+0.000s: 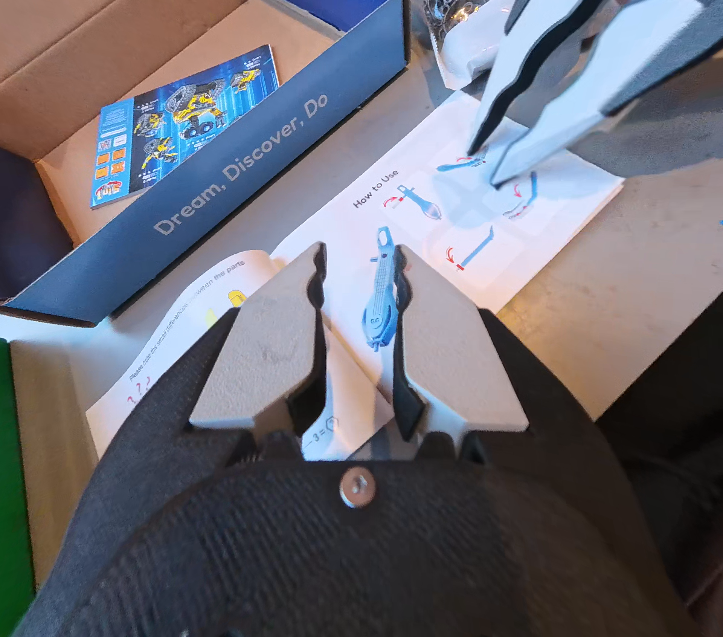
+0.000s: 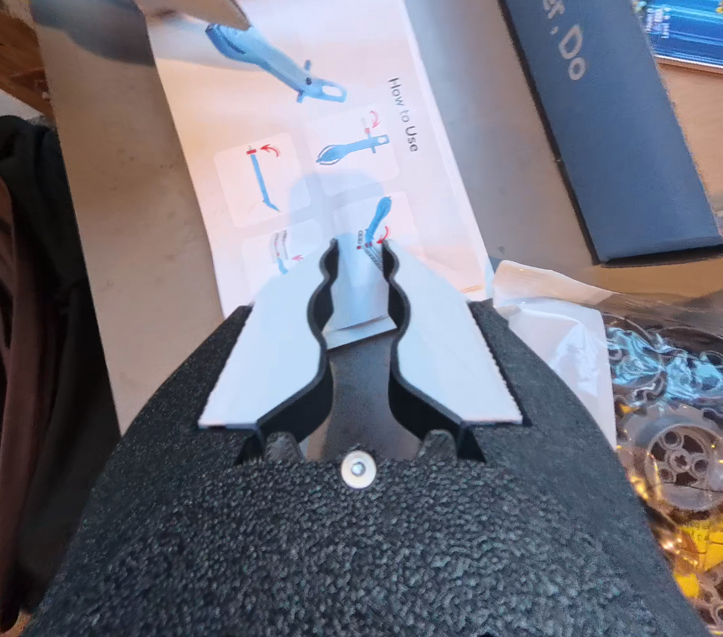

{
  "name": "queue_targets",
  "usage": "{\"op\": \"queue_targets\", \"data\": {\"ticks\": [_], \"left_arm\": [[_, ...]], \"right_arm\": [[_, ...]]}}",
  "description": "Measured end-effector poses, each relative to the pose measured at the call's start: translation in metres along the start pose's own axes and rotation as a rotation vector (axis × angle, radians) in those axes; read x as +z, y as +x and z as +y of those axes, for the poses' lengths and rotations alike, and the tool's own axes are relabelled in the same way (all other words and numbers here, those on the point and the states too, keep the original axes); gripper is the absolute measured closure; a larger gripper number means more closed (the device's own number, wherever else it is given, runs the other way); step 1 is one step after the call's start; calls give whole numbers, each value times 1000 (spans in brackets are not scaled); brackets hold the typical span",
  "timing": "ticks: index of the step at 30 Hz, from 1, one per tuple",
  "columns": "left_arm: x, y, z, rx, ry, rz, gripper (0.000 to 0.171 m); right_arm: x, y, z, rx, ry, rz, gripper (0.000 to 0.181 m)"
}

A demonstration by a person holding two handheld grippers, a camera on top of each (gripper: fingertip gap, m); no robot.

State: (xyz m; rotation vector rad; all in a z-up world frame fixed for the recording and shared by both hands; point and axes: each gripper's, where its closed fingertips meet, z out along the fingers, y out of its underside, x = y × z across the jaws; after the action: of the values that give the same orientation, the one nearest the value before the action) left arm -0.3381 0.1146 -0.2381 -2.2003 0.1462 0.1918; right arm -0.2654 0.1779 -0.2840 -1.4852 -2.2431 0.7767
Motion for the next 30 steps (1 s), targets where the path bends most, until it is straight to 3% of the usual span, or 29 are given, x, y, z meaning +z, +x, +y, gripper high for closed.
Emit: {"op": "queue_targets", "data": {"ticks": [8,19,22,26,30], "left_arm": [[-3,11,1,13,-6,69,141],[3,70,-2,171,-17,193,133],[8,69,-1,204,-18,141,127],[3,40,-11,252,13,-46,122],[-14,39,-17,291,27,-57,114]], "right_arm": [[1,10,-2,41,66,2,180],[-5,11,-20,36,65,8,181],[-12,11,-32,54,98,-16,181],[-19,10,-48,76,140,-43,181],[-18,17,-59,107,157,-44,181]]}}
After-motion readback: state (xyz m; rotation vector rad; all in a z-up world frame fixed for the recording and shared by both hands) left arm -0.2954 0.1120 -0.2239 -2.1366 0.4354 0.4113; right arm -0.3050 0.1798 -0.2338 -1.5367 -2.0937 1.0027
